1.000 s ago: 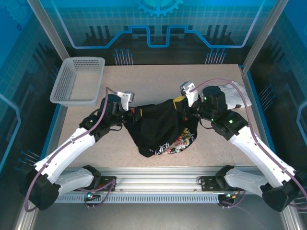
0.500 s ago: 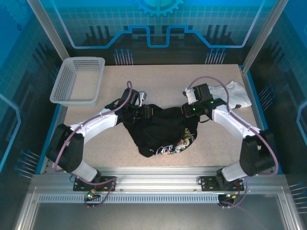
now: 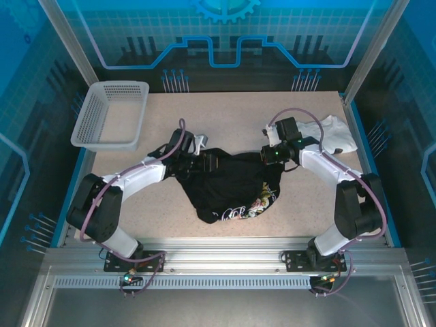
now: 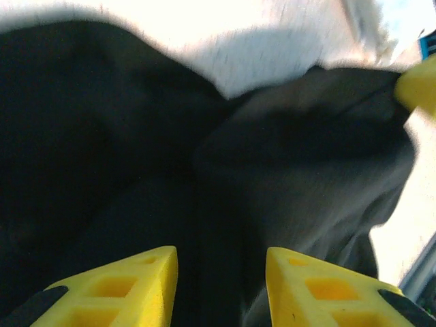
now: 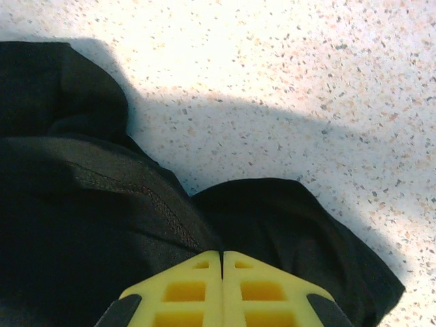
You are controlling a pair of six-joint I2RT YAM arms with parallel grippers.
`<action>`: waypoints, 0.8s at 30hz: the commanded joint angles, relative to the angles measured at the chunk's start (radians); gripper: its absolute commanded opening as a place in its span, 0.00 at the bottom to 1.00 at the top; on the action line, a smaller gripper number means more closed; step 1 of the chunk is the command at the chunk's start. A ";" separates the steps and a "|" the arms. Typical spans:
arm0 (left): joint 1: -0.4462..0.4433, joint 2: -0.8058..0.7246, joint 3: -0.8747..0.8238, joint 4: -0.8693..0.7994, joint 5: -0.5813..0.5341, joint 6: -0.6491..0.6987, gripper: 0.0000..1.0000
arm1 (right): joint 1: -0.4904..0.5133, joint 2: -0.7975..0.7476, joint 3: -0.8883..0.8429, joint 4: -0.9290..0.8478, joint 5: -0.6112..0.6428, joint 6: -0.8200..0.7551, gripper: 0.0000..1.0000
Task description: Fold the inside-out t-shirt
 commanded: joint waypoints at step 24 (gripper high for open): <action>-0.263 -0.350 -0.306 0.113 0.037 -0.005 0.45 | -0.026 -0.203 -0.227 -0.082 -0.066 0.102 0.00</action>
